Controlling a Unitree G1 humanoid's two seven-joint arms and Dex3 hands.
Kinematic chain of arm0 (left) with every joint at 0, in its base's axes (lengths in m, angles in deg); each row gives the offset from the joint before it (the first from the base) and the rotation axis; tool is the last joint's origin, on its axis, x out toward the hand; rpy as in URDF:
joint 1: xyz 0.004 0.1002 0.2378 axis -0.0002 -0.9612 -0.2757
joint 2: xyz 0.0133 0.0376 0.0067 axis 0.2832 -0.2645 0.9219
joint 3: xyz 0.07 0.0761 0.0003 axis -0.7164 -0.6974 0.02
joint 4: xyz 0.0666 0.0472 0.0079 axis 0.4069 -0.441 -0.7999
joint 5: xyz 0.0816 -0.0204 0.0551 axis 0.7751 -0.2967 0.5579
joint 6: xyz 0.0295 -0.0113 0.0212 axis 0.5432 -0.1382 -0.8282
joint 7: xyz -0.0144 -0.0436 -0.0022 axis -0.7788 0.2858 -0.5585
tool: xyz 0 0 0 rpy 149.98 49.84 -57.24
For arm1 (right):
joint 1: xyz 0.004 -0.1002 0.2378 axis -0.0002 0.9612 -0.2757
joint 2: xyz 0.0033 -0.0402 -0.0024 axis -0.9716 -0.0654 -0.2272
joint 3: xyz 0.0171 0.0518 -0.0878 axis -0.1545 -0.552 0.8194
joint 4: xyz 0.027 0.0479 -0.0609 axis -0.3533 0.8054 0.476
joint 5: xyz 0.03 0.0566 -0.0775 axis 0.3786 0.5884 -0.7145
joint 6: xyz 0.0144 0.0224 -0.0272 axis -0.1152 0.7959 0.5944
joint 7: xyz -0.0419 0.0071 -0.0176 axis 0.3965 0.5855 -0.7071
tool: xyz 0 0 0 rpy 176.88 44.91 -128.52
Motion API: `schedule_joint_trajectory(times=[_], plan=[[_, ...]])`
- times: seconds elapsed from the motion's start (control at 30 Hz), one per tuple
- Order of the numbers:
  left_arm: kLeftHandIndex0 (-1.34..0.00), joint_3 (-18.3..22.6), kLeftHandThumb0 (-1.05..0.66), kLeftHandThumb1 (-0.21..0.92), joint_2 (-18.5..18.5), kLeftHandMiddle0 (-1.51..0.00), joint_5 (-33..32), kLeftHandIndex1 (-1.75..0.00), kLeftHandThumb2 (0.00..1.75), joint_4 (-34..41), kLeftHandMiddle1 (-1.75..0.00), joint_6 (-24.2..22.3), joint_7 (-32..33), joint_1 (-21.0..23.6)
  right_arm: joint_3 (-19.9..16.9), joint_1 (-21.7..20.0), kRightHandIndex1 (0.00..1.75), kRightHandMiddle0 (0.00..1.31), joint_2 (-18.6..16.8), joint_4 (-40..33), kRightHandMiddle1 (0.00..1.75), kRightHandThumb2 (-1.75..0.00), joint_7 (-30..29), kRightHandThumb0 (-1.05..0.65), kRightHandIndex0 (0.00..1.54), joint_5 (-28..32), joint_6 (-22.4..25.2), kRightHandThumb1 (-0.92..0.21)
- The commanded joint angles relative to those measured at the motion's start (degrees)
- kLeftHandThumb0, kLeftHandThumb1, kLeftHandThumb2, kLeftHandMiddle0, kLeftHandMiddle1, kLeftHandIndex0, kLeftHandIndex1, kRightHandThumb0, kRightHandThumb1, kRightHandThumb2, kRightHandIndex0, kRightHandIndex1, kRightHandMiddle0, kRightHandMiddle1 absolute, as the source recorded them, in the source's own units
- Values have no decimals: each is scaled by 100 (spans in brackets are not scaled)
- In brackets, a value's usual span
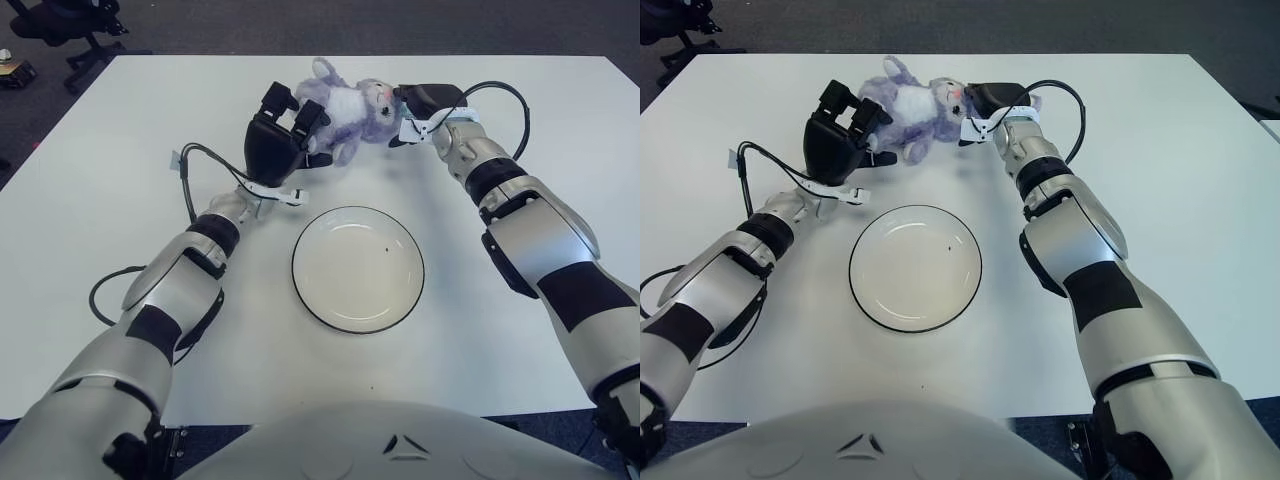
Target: Put the doll into the plate.
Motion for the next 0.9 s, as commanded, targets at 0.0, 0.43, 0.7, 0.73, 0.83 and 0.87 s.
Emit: schedule_joint_trajectory(times=[0.0, 0.43, 0.7, 0.73, 0.83, 0.87], plan=[[-79, -24, -17, 91, 39, -95, -53, -175, 21, -43, -175, 159, 73, 106, 24, 41, 0, 40, 65, 56, 0, -5, 49, -66, 33, -24, -5, -92], [-85, -22, -11, 92, 94, -104, -87, -175, 14, -63, -175, 566, 30, 128, 42, 46, 0, 41, 72, 64, 0, -7, 83, -67, 33, -37, 11, -92], [-83, -39, -3, 91, 140, -103, -81, -175, 14, -79, -175, 724, -15, 163, 57, 55, 0, 40, 80, 74, 0, -8, 104, -66, 33, -51, 19, -92], [-82, -38, -2, 91, 140, -102, -80, -175, 14, -81, -175, 728, -14, 164, 58, 55, 0, 40, 80, 74, 0, -8, 104, -66, 33, -51, 19, -92], [-82, -36, -2, 91, 140, -102, -78, -175, 15, -86, -175, 736, -13, 165, 58, 55, 0, 40, 80, 74, 0, -8, 105, -66, 33, -51, 19, -92], [-82, -36, -2, 91, 140, -102, -78, -175, 15, -86, -175, 737, -13, 166, 58, 55, 0, 40, 80, 74, 0, -8, 105, -66, 33, -51, 19, -92]])
